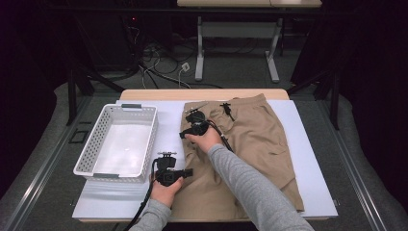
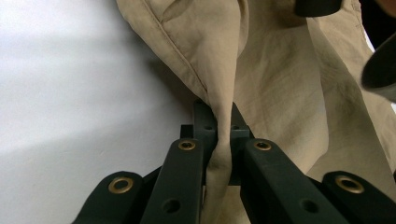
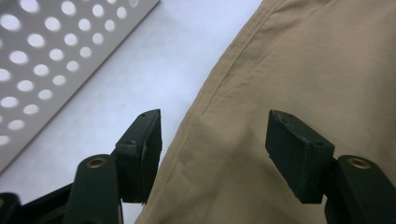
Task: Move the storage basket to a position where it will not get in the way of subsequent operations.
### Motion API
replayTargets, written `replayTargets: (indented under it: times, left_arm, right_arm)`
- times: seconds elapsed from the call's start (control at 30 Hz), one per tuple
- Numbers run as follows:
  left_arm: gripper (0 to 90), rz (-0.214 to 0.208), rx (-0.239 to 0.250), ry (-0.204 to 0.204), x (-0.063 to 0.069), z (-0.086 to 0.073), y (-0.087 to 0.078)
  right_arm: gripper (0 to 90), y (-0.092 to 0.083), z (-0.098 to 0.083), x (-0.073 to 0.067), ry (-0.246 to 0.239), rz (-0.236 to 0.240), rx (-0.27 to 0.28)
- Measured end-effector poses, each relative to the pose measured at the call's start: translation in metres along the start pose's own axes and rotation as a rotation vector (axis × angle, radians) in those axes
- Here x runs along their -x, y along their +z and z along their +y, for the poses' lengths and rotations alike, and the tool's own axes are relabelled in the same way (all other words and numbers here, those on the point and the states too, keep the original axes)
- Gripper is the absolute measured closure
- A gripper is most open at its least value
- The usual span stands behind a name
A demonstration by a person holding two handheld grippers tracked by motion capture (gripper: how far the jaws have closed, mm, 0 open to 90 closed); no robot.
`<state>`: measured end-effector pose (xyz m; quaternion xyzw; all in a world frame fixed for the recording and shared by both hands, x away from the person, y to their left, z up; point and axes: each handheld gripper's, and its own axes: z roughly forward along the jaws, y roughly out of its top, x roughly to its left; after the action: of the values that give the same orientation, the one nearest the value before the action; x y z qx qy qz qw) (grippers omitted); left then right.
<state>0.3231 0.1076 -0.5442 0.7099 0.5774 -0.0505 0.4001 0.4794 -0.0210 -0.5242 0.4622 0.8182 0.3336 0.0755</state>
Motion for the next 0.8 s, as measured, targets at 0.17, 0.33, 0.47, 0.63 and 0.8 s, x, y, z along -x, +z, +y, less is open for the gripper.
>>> replayTargets:
  times: [0.17, 0.33, 0.47, 0.63, 0.8]
  left_arm:
    - [88.0, -0.002, -0.002, 0.006, 0.001, -0.001, 0.001]
    - [88.2, -0.009, -0.007, 0.009, 0.002, -0.001, 0.001]
    - [88.3, -0.013, -0.012, 0.017, 0.003, -0.003, 0.002]
    - [88.4, -0.018, -0.014, 0.021, 0.005, -0.004, 0.002]
    - [88.5, -0.02, -0.02, 0.029, 0.007, -0.006, 0.002]
  right_arm:
    - [35.1, 0.012, -0.002, -0.002, 0.0, -0.013, -0.014]
    - [34.2, 0.02, -0.005, 0.0, -0.003, -0.035, -0.038]
    - [34.2, 0.024, -0.007, 0.003, -0.004, -0.039, -0.052]
    - [34.1, 0.025, -0.007, 0.003, -0.012, -0.043, -0.052]
    - [39.8, 0.025, -0.008, 0.001, -0.053, -0.069, -0.049]
